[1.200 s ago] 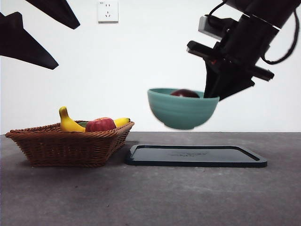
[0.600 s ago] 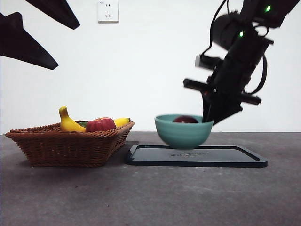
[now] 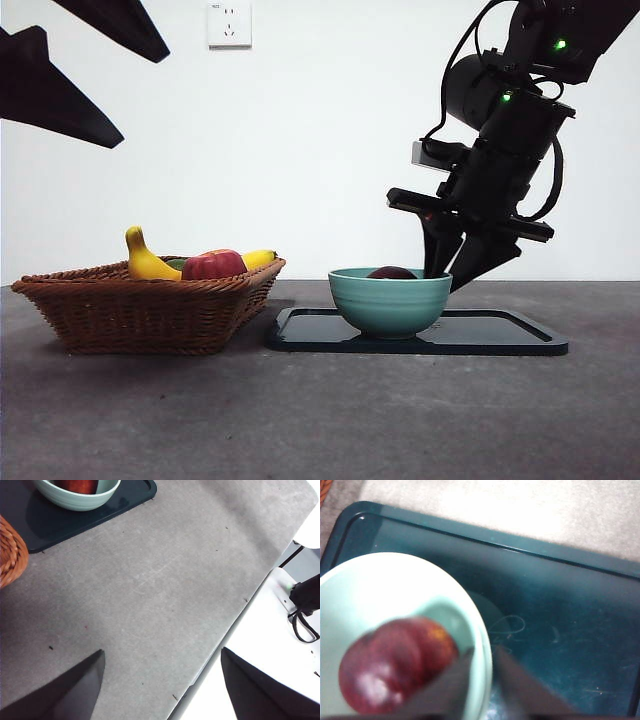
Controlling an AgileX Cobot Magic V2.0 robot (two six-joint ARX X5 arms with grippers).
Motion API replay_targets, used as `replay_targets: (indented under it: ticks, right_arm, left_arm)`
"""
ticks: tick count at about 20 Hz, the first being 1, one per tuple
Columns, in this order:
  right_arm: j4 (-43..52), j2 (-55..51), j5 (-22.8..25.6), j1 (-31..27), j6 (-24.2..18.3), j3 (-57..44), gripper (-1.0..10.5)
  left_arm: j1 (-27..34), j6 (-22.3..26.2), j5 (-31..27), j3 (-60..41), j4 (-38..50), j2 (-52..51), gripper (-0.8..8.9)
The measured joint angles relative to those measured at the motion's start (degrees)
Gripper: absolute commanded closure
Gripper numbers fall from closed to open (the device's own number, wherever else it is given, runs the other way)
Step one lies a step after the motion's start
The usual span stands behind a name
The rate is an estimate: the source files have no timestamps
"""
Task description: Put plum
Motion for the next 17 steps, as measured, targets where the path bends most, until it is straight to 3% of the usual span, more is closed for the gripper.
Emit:
replay_targets:
  ticks: [4, 8, 17]
  right_arm:
    - [-0.3, -2.3, 1.4, -0.2, 0.0, 0.0, 7.7]
    - [-2.6, -11.7, 1.6, -0.8, -0.6, 0.1, 7.7]
    - [-22.5, -34.9, -1.9, -0.7, -4.6, -0.3, 7.7]
  left_arm:
    - [0.0, 0.0, 0.0, 0.0, 0.0, 0.0, 4.40]
    - [0.0, 0.0, 0.0, 0.0, 0.0, 0.0, 4.40]
    - [0.0, 0.0, 0.0, 0.0, 0.0, 0.0, 4.40]
